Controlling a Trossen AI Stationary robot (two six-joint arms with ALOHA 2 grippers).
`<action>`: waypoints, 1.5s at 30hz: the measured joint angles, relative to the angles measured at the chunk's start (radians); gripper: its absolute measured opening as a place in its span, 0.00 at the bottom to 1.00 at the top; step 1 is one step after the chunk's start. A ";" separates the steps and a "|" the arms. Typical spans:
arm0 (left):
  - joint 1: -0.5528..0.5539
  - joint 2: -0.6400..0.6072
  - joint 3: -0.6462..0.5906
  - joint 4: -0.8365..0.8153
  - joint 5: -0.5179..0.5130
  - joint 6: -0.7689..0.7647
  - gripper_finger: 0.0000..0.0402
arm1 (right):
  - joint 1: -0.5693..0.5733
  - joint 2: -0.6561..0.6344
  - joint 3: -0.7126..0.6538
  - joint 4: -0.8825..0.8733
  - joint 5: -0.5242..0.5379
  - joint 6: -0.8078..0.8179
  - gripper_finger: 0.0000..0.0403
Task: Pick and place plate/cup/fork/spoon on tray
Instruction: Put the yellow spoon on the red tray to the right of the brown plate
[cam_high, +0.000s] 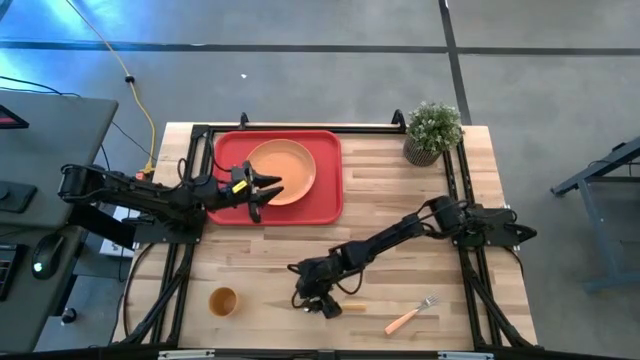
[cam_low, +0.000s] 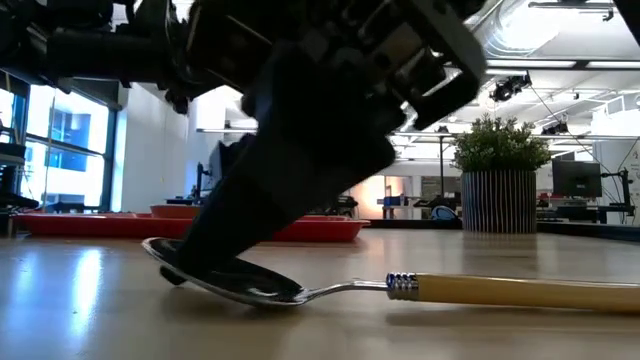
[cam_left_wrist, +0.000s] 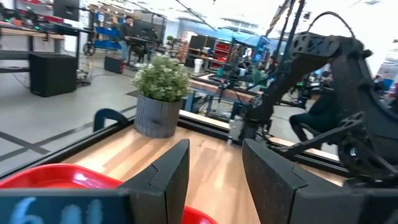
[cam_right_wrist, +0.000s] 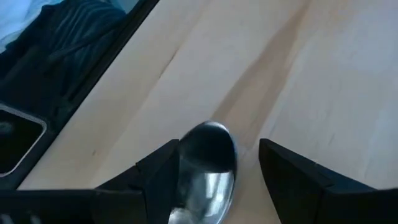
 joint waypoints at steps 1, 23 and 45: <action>-0.009 0.000 0.000 0.000 0.000 -0.004 0.35 | 0.000 0.002 0.004 -0.010 0.000 -0.002 0.52; -0.114 0.000 0.000 0.055 -0.025 0.045 0.35 | -0.011 -0.014 0.008 -0.075 -0.024 0.108 0.02; -0.079 0.000 0.000 0.116 -0.233 0.248 0.35 | -0.275 -0.265 0.005 -0.136 0.229 -0.067 0.00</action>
